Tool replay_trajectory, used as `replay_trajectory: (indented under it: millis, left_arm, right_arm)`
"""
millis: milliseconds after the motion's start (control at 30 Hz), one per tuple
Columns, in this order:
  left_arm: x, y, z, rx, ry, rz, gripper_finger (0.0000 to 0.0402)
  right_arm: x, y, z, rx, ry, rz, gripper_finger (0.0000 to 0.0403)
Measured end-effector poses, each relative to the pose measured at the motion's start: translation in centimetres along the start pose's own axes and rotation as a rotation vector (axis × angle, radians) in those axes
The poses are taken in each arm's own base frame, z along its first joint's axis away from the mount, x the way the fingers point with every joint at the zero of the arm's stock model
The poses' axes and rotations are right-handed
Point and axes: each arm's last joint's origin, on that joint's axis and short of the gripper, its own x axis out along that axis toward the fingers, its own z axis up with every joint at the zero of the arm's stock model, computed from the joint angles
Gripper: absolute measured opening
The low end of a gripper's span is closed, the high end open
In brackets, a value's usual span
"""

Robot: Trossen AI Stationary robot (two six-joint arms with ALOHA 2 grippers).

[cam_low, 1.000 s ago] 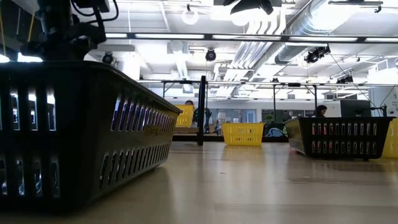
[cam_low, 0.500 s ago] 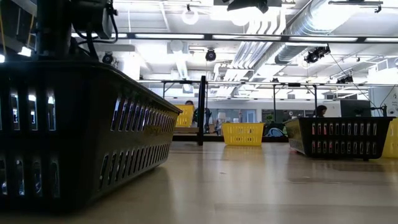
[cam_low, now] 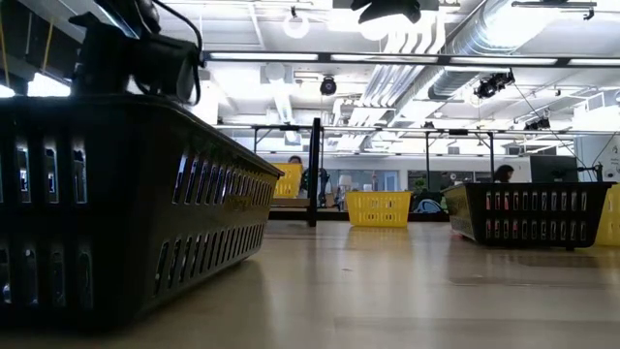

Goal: Stack baskets on shelf by color
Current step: Put the top left black bin on the shelf

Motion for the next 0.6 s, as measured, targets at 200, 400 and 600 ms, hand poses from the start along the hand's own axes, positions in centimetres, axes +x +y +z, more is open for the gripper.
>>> replay_trajectory:
  millis: [200, 400, 600]
  left_arm:
    - [0.55, -0.58, 0.0, 0.01, 0.055, -0.001, 0.0137]
    - [0.52, -0.96, 0.02, 0.02, 0.076, -0.052, 0.0061]
    - [0.44, -0.98, -0.01, 0.014, 0.09, -0.06, 0.0009]
  right_arm:
    - [0.0, -0.01, -0.03, -0.012, 0.004, -0.001, 0.0134]
    - [0.0, -0.03, -0.13, -0.028, 0.014, -0.003, 0.0134]
    - [-0.01, -0.07, -0.32, -0.031, 0.033, -0.007, 0.0134]
